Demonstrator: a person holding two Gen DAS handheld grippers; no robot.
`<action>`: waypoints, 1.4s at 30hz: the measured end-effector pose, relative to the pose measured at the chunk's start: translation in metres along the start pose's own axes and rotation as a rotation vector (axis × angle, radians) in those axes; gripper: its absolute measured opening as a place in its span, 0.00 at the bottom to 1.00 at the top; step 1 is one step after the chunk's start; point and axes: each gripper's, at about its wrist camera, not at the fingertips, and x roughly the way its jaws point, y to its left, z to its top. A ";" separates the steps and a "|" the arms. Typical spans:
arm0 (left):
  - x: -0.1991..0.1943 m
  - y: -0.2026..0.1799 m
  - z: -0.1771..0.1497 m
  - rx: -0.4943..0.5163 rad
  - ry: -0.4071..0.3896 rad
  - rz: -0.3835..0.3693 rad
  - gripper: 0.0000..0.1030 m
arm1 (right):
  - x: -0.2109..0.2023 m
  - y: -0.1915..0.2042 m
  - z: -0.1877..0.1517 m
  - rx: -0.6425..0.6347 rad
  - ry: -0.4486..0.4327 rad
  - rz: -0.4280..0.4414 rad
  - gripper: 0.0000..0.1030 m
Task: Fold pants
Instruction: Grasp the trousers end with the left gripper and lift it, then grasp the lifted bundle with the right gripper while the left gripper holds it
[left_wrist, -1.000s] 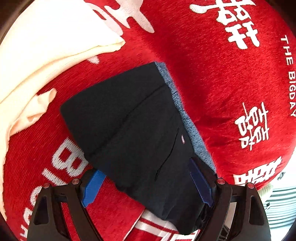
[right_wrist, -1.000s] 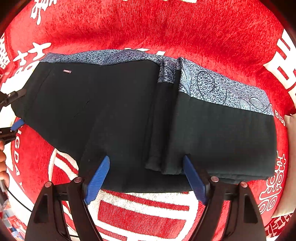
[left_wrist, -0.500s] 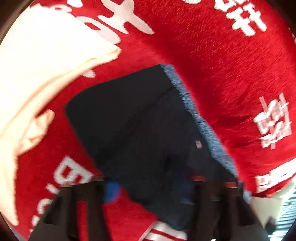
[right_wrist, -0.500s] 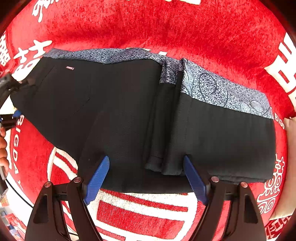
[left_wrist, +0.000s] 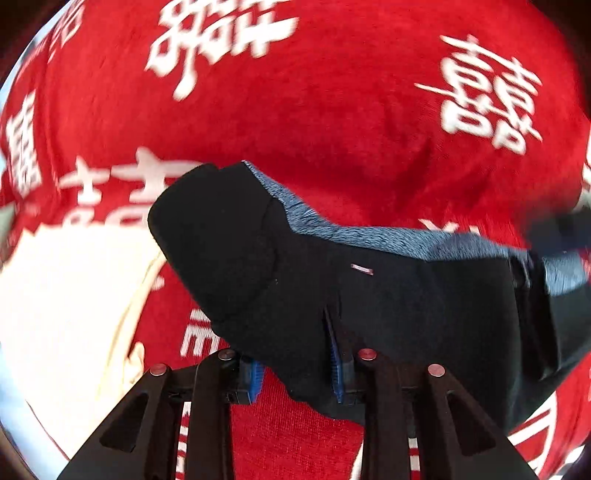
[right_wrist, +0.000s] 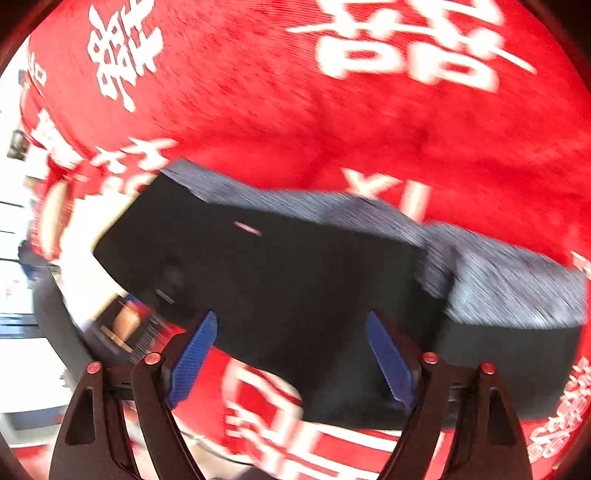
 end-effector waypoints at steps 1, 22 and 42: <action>-0.003 -0.001 -0.001 0.022 -0.008 0.008 0.29 | 0.002 0.007 0.012 0.002 0.011 0.028 0.85; -0.022 -0.042 -0.005 0.203 -0.086 0.108 0.29 | 0.116 0.175 0.098 -0.396 0.456 -0.140 0.44; -0.128 -0.135 0.021 0.231 -0.206 -0.179 0.29 | -0.054 0.020 0.043 -0.103 0.016 0.318 0.16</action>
